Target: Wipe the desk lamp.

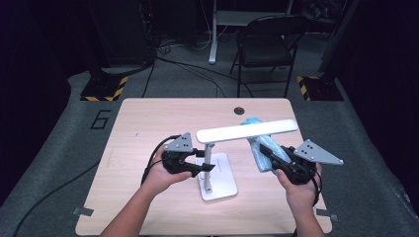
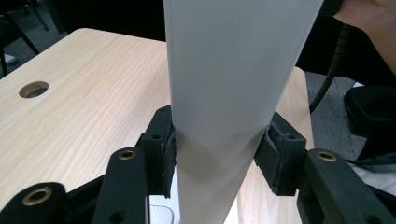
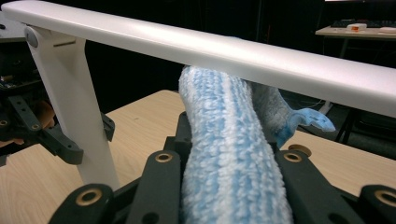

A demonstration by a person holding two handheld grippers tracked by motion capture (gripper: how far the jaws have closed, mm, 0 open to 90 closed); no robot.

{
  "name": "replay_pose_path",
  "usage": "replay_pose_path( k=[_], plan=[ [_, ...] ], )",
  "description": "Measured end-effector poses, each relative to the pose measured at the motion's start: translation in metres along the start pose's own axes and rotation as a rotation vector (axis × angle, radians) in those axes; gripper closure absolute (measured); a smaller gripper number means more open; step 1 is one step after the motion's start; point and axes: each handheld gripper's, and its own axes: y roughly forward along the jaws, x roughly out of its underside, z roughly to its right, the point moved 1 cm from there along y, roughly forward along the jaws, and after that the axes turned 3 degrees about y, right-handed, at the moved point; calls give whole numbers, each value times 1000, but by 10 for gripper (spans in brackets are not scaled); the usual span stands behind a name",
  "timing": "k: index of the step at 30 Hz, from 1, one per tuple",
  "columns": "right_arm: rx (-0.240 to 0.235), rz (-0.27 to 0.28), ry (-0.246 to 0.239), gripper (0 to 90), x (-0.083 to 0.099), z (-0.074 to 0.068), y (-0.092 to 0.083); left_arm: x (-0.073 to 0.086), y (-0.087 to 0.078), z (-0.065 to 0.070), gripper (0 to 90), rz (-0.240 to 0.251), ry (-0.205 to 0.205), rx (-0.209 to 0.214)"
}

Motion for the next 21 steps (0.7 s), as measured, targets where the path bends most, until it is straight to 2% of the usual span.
replay_pose_path(
  k=[6, 9, 10, 12, 16, 21],
  plan=[
    [2, 2, 15, 714, 2, 3, 1, 5, -10, -2, 523, -8, -6, 4],
    [3, 2, 29, 714, 4, 2, 2, 6, -9, 0, 523, -4, -9, 4],
    [4, 3, 25, 714, 4, 2, 3, 6, -9, 0, 523, -3, -6, -7],
    [-1, 3, 26, 714, 4, 0, 4, 6, -9, 0, 524, -5, -5, 3],
    [-16, -1, 14, 713, 1, -6, 8, 8, -8, 0, 523, 15, -10, 2],
    [-67, -8, -21, 713, -3, -26, 20, 10, -6, 1, 523, 36, -14, -5]
  ],
)
